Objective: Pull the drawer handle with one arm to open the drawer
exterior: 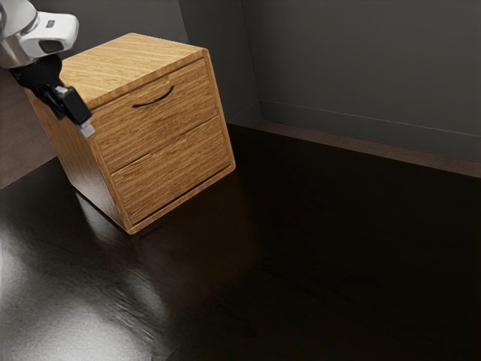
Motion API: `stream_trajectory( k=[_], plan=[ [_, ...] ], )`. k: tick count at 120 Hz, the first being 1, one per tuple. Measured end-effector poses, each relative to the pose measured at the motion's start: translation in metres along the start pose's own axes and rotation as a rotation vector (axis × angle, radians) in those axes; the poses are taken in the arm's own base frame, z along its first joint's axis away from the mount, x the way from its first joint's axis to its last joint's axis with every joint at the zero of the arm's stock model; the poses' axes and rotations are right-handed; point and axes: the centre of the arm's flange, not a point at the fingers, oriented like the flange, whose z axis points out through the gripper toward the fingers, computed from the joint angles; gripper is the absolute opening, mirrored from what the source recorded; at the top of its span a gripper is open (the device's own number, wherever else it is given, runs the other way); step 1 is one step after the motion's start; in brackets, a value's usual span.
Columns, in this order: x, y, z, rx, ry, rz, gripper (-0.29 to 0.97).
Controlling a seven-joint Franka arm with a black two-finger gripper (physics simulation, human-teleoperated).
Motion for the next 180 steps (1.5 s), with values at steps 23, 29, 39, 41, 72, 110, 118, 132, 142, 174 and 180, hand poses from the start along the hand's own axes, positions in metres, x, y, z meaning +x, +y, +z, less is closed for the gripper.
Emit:
stream_trajectory(
  k=[23,29,39,41,72,110,118,132,142,174,180],
  plan=[
    [0.000,0.008,-0.085,0.072,0.150,0.099,0.68],
    [0.010,0.044,-0.121,0.085,0.220,0.184,0.68],
    [0.027,0.095,-0.137,0.076,0.251,0.307,0.68],
    [0.030,0.102,-0.134,0.075,0.244,0.324,0.68],
    [0.090,0.201,-0.052,0.079,0.056,0.530,0.68],
    [0.072,0.120,0.021,-0.002,-0.106,0.424,0.68],
    [0.083,0.128,0.038,-0.002,-0.125,0.455,0.68],
    [0.103,0.112,0.080,-0.042,-0.100,0.467,0.68],
    [0.144,0.089,0.092,-0.035,0.003,0.496,0.68],
    [0.179,0.085,0.097,-0.127,0.077,0.629,0.68],
    [0.175,0.086,0.099,-0.120,0.037,0.621,0.68]
  ],
)
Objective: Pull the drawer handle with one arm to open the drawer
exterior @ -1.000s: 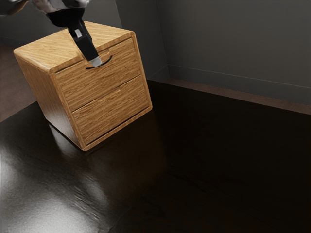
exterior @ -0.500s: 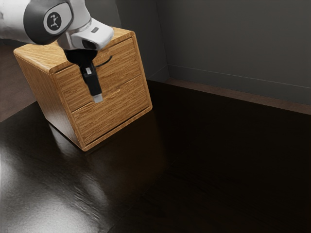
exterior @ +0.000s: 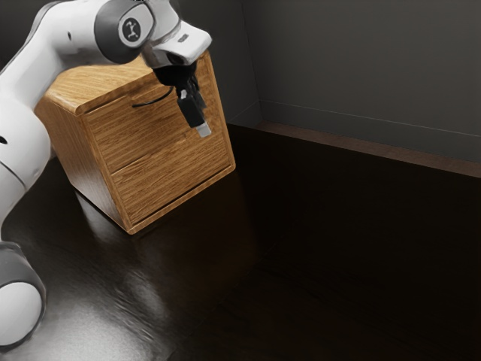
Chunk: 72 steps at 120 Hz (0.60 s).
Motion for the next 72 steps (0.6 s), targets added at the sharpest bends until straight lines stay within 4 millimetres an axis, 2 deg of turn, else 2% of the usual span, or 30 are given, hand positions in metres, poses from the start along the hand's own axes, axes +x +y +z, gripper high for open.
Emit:
stream_trajectory(
  k=[32,45,72],
  plan=[
    [-0.009,0.010,0.013,-0.049,-0.125,-0.188,0.68],
    [-0.009,0.005,0.020,-0.051,-0.139,-0.297,0.68],
    [-0.007,-0.009,0.005,0.016,-0.065,-0.490,0.68]
  ],
)
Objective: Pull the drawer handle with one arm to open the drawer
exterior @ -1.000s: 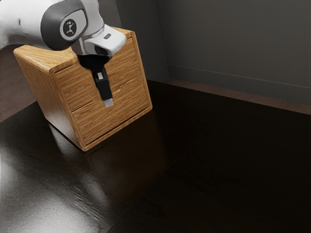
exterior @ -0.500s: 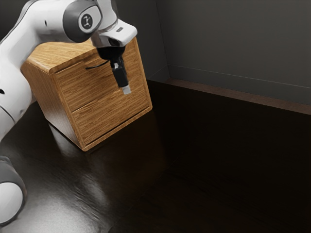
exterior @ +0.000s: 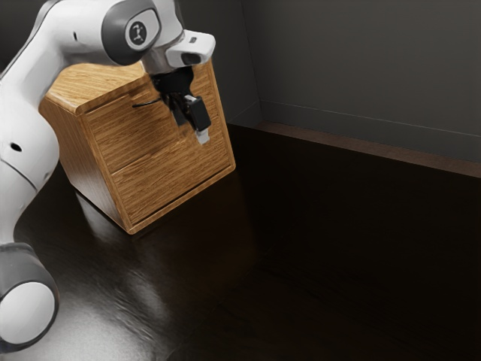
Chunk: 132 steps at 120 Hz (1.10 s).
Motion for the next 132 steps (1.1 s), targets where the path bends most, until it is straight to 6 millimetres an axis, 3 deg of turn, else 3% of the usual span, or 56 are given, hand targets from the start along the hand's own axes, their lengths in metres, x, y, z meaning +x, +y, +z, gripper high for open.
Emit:
stream_trajectory(
  k=[12,20,44,67,98,132],
  plan=[
    [-0.001,-0.008,-0.011,0.037,0.032,-0.068,0.68],
    [0.001,-0.012,-0.007,0.080,0.021,-0.100,0.68],
    [0.010,0.001,-0.009,0.243,-0.028,-0.122,0.68],
    [0.004,-0.020,-0.009,0.376,-0.063,-0.160,0.68],
    [0.011,-0.028,-0.005,0.421,-0.028,-0.156,0.68],
    [0.019,-0.036,0.019,0.420,-0.021,-0.148,0.69]
  ],
)
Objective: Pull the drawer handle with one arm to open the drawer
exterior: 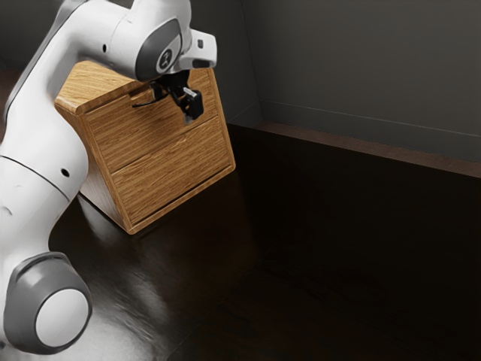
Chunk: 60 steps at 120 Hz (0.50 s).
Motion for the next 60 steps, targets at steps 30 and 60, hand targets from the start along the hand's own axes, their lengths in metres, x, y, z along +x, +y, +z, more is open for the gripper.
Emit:
stream_trajectory(
  k=[30,60],
  plan=[
    [-0.0007,-0.0069,0.0090,0.000,0.000,-0.009,0.68],
    [0.0024,0.0004,0.0044,-0.008,0.012,-0.001,0.66]
  ],
)
